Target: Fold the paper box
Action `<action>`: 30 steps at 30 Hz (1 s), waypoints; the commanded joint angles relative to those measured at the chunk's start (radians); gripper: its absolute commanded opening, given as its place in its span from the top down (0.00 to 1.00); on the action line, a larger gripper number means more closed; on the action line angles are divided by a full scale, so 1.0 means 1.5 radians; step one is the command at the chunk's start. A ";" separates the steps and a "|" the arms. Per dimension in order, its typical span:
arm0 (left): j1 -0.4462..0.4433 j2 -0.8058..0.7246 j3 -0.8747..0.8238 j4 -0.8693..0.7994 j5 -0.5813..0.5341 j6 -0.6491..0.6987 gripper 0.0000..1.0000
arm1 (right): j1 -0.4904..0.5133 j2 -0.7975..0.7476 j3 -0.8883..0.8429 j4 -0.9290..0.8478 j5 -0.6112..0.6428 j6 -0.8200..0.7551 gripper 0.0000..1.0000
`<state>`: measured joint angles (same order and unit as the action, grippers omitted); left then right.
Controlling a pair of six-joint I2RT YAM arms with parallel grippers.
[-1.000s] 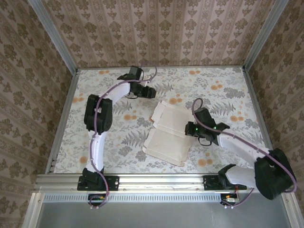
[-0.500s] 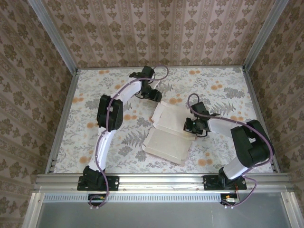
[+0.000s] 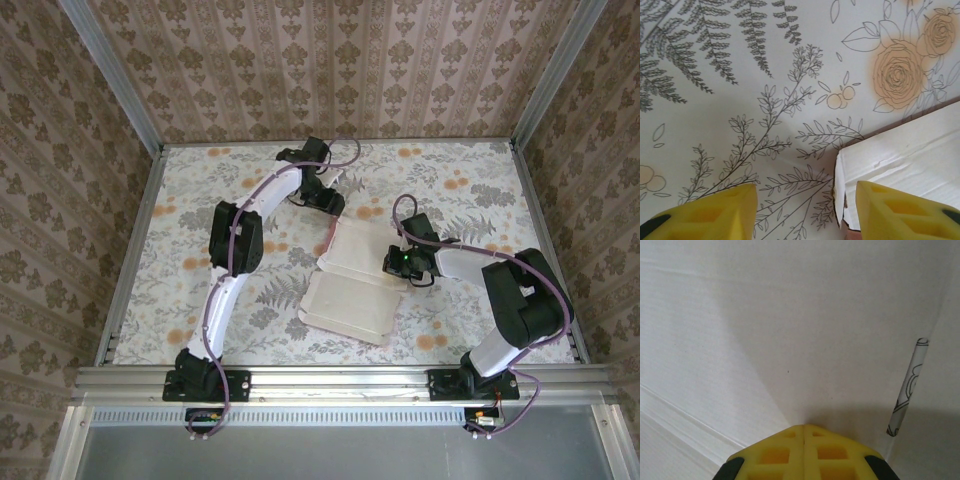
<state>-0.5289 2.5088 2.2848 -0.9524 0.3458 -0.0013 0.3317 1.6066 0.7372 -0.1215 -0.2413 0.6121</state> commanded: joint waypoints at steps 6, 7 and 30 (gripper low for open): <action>0.003 0.021 0.048 -0.050 0.010 0.015 0.48 | 0.000 0.025 -0.011 -0.010 0.003 -0.010 0.99; 0.005 0.020 0.047 -0.050 0.004 0.008 0.48 | 0.000 0.026 -0.011 -0.009 0.002 -0.010 0.99; 0.036 0.022 0.020 -0.038 -0.104 -0.051 0.51 | 0.000 0.047 -0.005 -0.006 -0.006 -0.014 0.99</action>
<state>-0.4770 2.5134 2.2971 -0.9668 0.2111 -0.0605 0.3313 1.6318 0.7387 -0.0738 -0.2638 0.6048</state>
